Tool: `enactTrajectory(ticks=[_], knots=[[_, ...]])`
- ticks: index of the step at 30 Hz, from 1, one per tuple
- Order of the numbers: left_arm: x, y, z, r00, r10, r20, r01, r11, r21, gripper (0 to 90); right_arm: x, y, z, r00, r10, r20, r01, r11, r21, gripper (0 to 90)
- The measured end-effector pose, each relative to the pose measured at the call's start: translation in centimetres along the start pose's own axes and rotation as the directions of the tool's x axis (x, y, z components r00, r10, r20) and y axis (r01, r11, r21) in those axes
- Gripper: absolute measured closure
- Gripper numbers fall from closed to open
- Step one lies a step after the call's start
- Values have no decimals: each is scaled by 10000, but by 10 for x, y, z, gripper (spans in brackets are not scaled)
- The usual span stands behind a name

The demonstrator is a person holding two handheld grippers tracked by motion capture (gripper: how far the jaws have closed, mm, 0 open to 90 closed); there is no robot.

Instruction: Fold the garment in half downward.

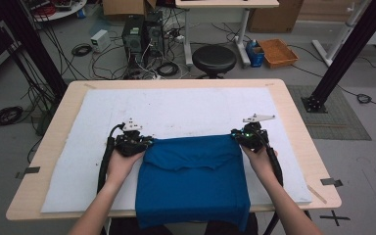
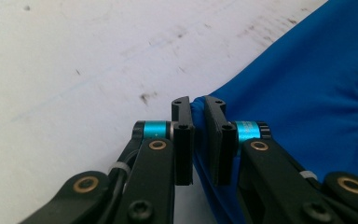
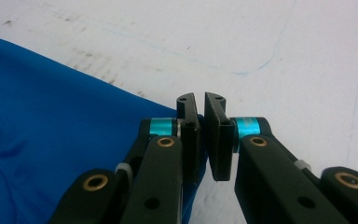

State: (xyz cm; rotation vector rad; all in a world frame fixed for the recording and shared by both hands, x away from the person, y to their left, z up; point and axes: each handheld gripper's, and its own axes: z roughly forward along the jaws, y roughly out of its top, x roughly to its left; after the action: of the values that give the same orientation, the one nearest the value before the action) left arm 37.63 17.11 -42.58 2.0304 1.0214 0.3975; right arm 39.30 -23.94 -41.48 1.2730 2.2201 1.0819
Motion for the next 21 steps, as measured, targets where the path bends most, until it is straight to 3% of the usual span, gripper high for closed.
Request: enactTrajectory(ticks=[5, 9, 15, 21], knots=[[8, 18, 14, 9990, 277, -353, -276, 9996, 51, 821, -11, 12, 11, 9999, -37, 113, 36, 10000, 70, 851], [15, 25, 24, 9989, 197, -417, -192, 9997, 117, 821, -17, 17, 21, 9996, -117, 242, 113, 9998, 171, 851], [21, 25, 35, 9981, 181, -594, -182, 9998, -4, 821, -27, 18, 35, 9996, 43, 275, -50, 9996, 260, 851], [30, 20, 43, 9981, -43, -607, 49, 9999, 101, 819, -27, 19, 42, 9995, -19, 330, 10, 9996, 291, 850]])
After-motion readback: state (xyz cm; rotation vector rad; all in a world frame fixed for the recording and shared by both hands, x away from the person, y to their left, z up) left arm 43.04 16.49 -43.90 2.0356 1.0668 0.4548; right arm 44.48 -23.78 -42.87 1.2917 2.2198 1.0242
